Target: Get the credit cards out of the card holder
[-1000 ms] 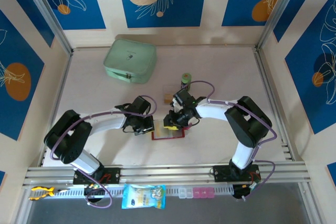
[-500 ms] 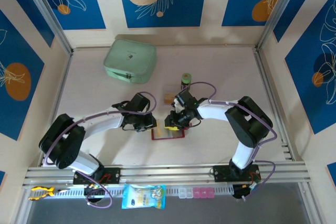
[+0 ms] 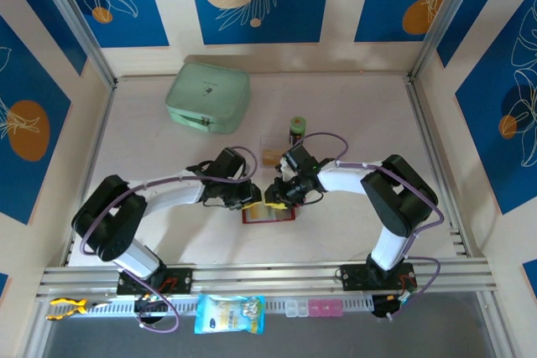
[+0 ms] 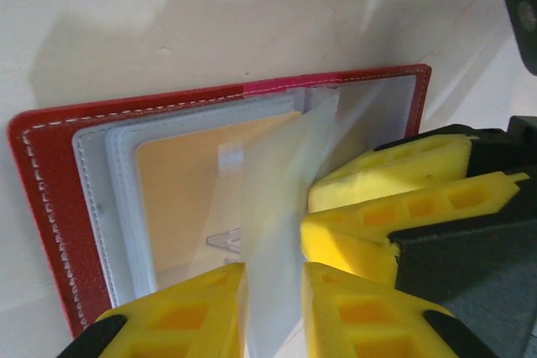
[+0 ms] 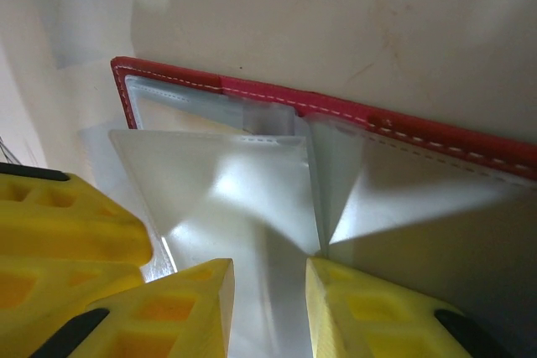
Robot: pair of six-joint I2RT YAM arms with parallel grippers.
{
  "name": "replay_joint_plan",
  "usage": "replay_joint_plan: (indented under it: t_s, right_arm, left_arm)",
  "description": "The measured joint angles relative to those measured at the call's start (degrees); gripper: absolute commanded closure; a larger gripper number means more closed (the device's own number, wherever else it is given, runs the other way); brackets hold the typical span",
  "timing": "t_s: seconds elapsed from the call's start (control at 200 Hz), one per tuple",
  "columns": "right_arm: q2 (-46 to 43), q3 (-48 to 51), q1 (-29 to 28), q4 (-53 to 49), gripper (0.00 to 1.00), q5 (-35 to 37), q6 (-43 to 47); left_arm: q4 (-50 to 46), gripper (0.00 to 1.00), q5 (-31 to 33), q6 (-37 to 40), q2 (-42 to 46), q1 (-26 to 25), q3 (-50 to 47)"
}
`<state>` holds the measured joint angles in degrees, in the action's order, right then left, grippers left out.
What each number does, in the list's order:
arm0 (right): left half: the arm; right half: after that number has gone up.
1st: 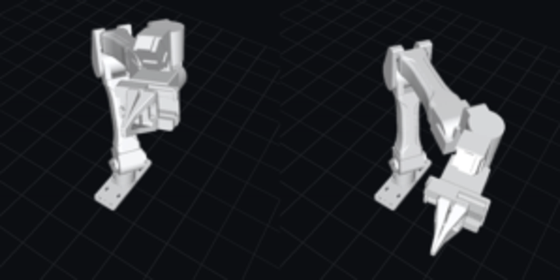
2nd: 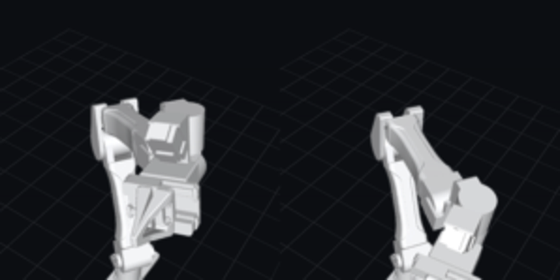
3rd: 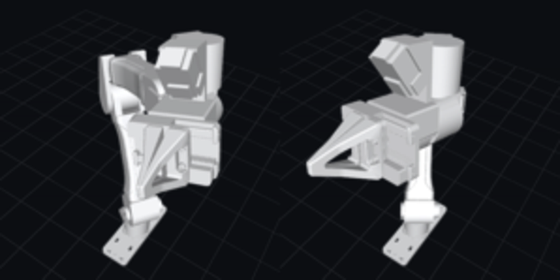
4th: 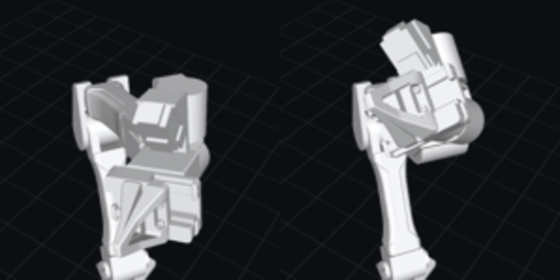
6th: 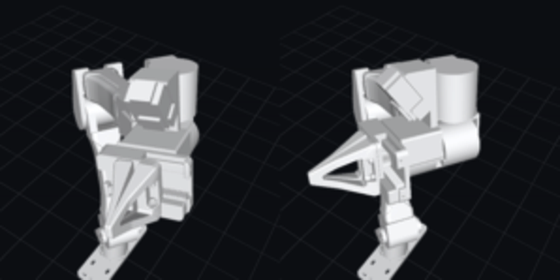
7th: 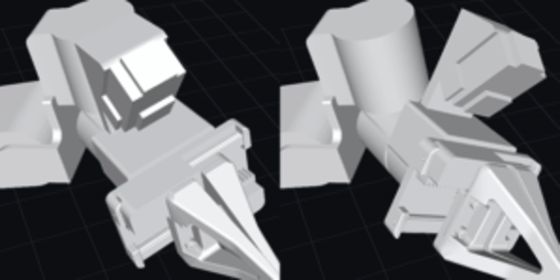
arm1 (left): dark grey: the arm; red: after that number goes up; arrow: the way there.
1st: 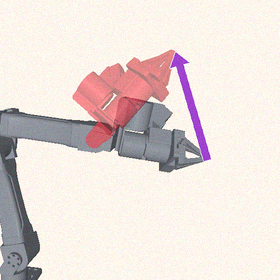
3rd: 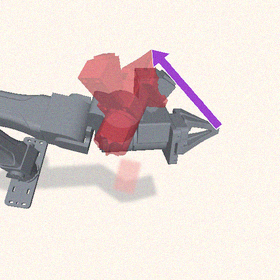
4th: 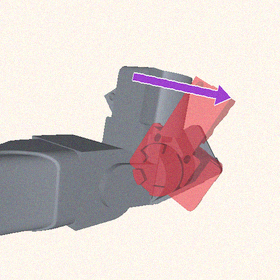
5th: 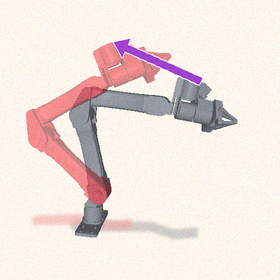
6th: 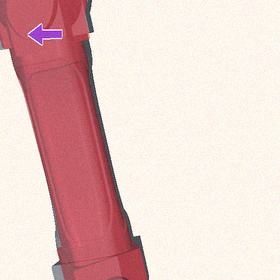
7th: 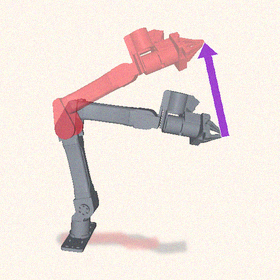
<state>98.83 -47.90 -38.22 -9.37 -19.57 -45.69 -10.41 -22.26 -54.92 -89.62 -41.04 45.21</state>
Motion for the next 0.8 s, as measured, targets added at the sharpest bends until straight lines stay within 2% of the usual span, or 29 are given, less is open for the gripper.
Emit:
replay_joint_plan:
  t_s: [0.305,0.585,0.8]
  right_arm:
    - [0.0,0.0,0.0,0.1,0.70,-0.2,-0.5]
    - [-0.5,0.0,0.1,0.2,0.70,-0.2,-0.5]
    - [-0.5,0.1,0.1,0.2,0.70,-0.2,-0.5]
  left_arm:
    - [2.3,0.82,-0.5,-1.6,-1.3,-0.5,-0.5]
    - [0.9,0.75,1.4,-1.8,0.9,-0.5,-2.4]
    - [0.5,0.75,1.9,-1.8,1.8,-0.5,-2.8]
